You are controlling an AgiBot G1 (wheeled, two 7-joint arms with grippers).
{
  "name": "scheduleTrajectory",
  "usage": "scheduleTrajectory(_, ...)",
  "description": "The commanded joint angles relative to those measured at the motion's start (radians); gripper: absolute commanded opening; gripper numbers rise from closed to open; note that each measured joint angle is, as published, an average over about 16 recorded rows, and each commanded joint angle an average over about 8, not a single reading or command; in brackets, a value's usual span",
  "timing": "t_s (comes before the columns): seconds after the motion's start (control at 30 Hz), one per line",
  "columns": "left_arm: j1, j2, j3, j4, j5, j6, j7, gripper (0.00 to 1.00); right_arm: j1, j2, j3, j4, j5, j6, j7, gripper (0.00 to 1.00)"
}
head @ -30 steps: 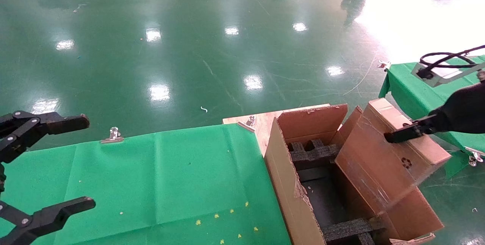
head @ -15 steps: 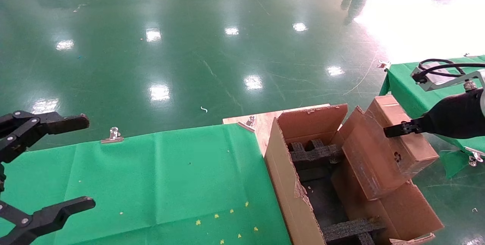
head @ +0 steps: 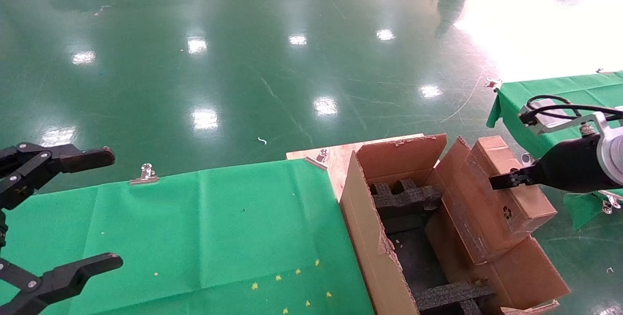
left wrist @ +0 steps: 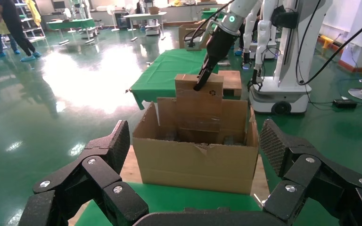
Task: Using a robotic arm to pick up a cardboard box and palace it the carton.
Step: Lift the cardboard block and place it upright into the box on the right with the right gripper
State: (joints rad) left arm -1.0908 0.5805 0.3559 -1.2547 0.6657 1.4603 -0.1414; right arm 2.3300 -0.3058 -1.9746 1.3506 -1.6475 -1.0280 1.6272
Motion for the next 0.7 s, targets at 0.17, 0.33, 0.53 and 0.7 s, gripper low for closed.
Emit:
scheduleTrajectory(0.17, 0.0, 0.0, 0.0, 0.0, 0.0, 0.0, 0.0, 1.0, -0.034, -0.008, -0.014, 0.0, -0.002, 0.032, -0.004, 0.0)
scheduleTrajectory(0.33, 0.0, 0.0, 0.0, 0.0, 0.0, 0.0, 0.0, 1.0, -0.067, -0.02, -0.027, -0.003, -0.013, 0.069, 0.001, 0.0)
scheduleTrajectory(0.53, 0.0, 0.0, 0.0, 0.0, 0.0, 0.0, 0.0, 1.0, -0.105, -0.035, -0.043, -0.006, -0.039, 0.111, 0.034, 0.0)
scheduleTrajectory(0.7, 0.0, 0.0, 0.0, 0.0, 0.0, 0.0, 0.0, 1.0, -0.135, -0.048, -0.056, -0.008, -0.056, 0.141, 0.063, 0.0)
